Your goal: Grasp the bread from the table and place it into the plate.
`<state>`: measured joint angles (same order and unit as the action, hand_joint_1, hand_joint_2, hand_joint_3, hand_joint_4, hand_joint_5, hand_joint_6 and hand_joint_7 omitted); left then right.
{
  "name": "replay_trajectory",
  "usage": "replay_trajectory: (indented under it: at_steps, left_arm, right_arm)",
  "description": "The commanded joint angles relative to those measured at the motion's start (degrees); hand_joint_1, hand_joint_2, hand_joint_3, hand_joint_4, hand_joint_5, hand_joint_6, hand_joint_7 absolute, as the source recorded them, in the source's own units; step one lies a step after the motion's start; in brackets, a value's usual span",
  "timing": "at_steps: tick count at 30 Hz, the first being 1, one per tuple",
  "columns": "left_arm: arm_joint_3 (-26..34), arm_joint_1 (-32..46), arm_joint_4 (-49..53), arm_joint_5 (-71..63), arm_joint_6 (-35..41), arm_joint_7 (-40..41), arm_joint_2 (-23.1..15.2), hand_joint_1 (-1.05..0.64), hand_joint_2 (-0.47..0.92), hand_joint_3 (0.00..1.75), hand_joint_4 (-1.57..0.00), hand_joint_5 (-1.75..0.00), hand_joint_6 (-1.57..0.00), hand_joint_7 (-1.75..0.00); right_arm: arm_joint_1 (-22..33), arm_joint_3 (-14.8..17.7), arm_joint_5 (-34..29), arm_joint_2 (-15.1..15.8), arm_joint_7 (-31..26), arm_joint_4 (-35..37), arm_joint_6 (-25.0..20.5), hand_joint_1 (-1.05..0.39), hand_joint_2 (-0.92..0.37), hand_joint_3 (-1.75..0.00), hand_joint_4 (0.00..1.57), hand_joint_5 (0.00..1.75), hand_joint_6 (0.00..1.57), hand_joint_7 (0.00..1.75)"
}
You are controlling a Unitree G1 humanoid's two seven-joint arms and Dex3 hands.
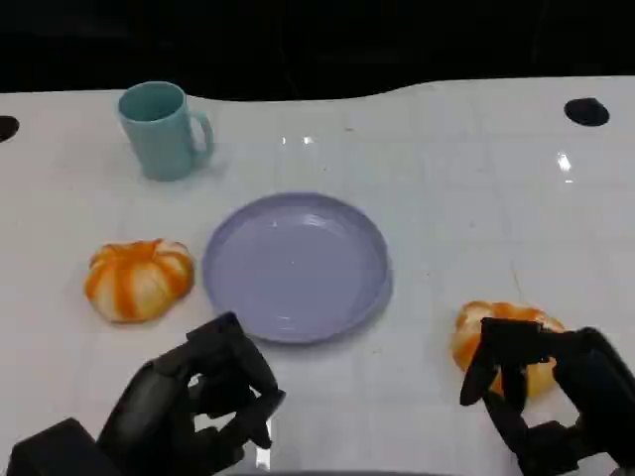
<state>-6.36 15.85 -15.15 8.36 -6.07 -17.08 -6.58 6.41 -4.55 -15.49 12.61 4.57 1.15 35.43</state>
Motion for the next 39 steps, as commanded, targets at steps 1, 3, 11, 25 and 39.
replay_trajectory:
  at_steps: [1,3,11,25,39]
  left_arm:
    - [0.4,-0.01,-0.1,-0.27,-0.01,-0.17,-0.79,-0.56,0.92,0.42,-0.69,-1.75,-0.47,-1.74]
    - [0.38,0.03,-0.22,-0.38,0.11,-0.06,-0.78,-0.56,0.92,0.42,-0.69,-1.75,-0.48,-1.74]
    - [0.42,0.1,-0.14,-0.29,-0.17,-0.14,-0.76,-0.55,0.92,0.42,-0.69,-1.75,-0.47,-1.74]
    - [0.55,0.08,-0.04,-0.02,-0.22,-0.3,-0.81,-0.55,0.92,0.42,-0.68,-1.75,-0.47,-1.75]
    - [0.78,-0.05,0.38,0.03,-0.64,-0.41,-1.03,-0.55,0.92,0.42,-0.68,-1.75,-0.47,-1.75]
  right_arm:
    - [-0.23,0.2,0.75,0.31,-0.26,-0.1,0.06,-0.1,-0.14,-1.58,1.01,1.75,0.9,1.45]
    - [-0.32,0.19,0.79,0.34,-0.28,0.07,0.34,-0.1,-0.14,-1.58,1.01,1.75,0.9,1.44]
    - [-0.31,0.2,0.78,0.39,-0.3,0.17,0.32,-0.1,-0.13,-1.58,1.01,1.75,0.9,1.43]
    - [-0.45,0.21,0.71,0.29,-0.49,0.7,0.93,-0.08,-0.14,-1.58,1.0,1.75,0.91,1.41]
    - [0.85,1.12,2.24,-0.02,0.26,-5.54,-5.3,-0.09,-0.24,-1.38,0.68,1.58,0.71,1.07]
